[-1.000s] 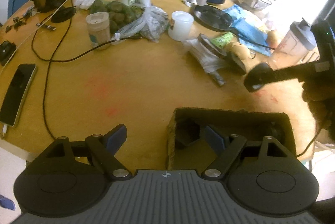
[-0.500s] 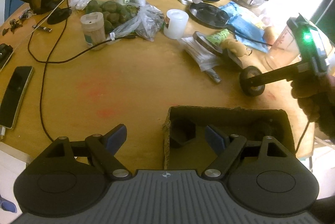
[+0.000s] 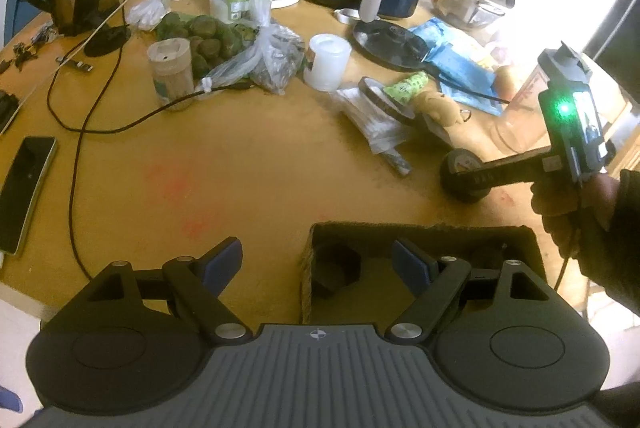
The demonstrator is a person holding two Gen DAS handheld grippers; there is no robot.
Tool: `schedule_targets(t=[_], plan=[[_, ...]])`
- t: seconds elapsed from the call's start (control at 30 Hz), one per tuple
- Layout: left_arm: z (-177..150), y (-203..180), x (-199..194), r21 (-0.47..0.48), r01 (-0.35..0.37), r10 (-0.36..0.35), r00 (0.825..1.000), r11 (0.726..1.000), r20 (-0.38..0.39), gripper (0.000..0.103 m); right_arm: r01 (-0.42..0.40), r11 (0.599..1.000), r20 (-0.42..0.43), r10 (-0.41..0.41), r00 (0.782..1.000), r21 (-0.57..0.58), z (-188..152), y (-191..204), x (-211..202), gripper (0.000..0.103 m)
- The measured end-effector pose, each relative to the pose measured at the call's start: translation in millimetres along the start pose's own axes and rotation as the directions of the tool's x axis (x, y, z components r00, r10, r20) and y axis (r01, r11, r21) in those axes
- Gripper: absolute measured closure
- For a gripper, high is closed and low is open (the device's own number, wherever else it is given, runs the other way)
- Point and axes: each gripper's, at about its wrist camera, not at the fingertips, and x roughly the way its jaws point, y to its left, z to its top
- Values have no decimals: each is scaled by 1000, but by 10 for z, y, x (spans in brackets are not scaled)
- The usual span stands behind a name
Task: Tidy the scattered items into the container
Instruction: 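Grasp the white plastic tub with the left tool while the right tool holds the tape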
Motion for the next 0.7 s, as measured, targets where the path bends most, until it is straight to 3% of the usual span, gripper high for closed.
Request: schedule_targets(t=[0.37,0.7], plan=[[203,-138,84,86,37,-38,999,996,18,20,-19,992,94,8,996,122,-172,-145,-626,28],[554,-199,226,181,8,-20,998,984,66,21,-24,966,152,-16,988,256,-405,-298,-1026,28]])
